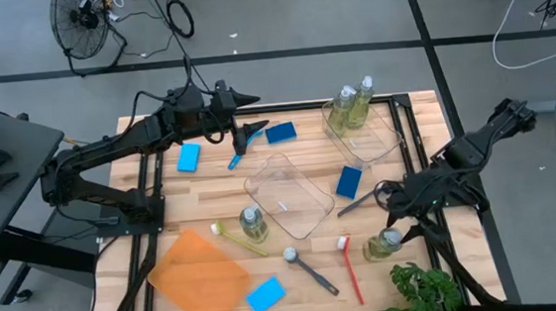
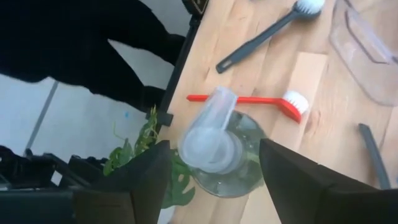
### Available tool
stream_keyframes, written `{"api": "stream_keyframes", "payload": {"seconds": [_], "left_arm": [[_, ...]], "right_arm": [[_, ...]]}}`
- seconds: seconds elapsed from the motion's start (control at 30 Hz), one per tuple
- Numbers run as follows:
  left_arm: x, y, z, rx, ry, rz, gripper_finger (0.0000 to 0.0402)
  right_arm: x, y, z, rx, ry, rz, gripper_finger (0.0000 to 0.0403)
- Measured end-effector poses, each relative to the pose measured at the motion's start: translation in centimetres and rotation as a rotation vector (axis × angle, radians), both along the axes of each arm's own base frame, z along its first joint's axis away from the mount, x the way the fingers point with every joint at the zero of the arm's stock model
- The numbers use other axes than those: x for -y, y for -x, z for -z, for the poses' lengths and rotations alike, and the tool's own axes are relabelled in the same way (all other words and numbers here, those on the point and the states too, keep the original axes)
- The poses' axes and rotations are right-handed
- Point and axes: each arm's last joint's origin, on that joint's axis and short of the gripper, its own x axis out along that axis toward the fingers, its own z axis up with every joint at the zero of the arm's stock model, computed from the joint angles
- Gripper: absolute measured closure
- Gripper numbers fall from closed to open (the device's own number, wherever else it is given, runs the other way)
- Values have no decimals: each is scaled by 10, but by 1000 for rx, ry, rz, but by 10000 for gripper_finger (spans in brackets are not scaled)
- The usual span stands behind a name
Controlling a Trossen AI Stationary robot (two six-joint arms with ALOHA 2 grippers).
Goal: Pick & Place Kitchen Sink Supplies
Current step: Put the yellow dish soap into the top transparent bin
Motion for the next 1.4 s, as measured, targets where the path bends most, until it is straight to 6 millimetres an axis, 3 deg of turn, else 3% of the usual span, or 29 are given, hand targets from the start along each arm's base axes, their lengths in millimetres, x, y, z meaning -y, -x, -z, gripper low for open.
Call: {"api": "stream_keyframes", "payload": {"seconds": [0.3, 0.87, 1.4], "left_arm": [[0, 0, 0, 0, 0, 0, 81], [0, 0, 0, 0, 0, 0, 81], [0, 0, 0, 0, 0, 0, 81]], "right_arm": [[-10, -4, 6, -26, 40, 2, 156], [-12, -6, 5, -44, 0, 91, 160], [-12, -7, 3, -3, 2, 72, 315]]}}
